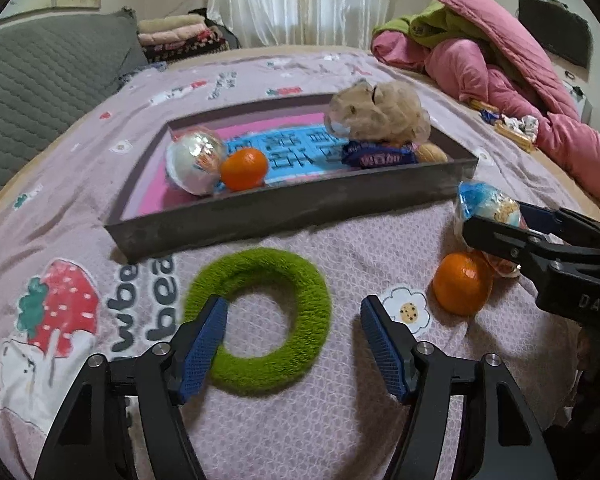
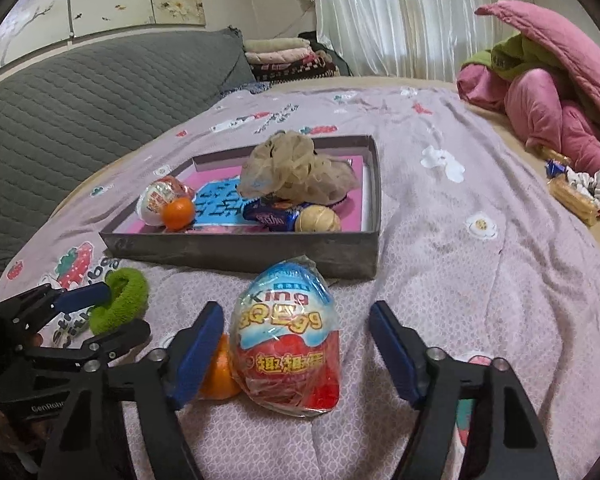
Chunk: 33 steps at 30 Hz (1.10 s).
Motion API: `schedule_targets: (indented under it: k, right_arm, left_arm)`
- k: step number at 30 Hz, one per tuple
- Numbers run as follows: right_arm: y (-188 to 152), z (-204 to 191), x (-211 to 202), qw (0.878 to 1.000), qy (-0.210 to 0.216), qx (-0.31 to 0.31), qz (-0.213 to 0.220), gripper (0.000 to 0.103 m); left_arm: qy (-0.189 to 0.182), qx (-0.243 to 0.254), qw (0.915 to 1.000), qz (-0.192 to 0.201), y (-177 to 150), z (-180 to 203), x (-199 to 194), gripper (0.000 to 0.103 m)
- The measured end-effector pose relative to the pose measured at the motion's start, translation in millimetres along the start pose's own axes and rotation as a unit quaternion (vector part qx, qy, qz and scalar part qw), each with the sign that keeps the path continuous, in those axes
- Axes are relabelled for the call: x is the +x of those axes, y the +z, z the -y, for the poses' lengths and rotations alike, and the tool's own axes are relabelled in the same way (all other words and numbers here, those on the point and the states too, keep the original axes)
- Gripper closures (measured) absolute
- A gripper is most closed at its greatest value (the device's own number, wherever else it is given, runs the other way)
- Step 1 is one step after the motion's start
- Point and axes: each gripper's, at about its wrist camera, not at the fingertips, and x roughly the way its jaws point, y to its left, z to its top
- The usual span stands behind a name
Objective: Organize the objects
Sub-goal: 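Grasp the green fuzzy ring with the left tool while the right tool grasps the Kinder egg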
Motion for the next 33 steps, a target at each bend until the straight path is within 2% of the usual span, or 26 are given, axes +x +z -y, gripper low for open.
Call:
schedule_targets:
  k: [6,10,15,19,22,33]
  right_arm:
    - [-3.1,-8.3,3.8,1.0,0.0,-0.024,-0.006,0.049]
    - [-3.8,-10.4,3.9,0.999,-0.004,-0.035,-0.004,0.05]
    - [-3.6,-10.1,0.4,0.999,-0.01,-0.04,0.006,0.05]
    - [-1.4,-10.1,-6.7,0.999,-0.004,-0.039,0.024,0.05]
    - [-0.6,-12.4,-10.1,0.999,0.002,-0.04,0.035,0.05]
    - [-0.9,-19.5,-18.7,0.997,0.018,-0.052,0.053,0.05]
  left_arm:
    - [-0.003,0.003,1.0,-0.005,1.5,1.2,7.9,0.033]
    - [-0.006,0.004,1.0,-0.006,2.5,2.1,11.3,0.035]
    - [-0.014,0.006,0.9999,-0.002,2.7,2.1,14.0,0.05]
    - [-0.019,0.01,0.9998,0.005,3.2,0.3,12.6,0.075]
    - [-0.032,0.002,0.9994,0.008,4.4,-5.4,9.9,0.084]
    - [-0.048,-0.011,0.9984,0.029,5.9,-16.4,-7.6,0.089]
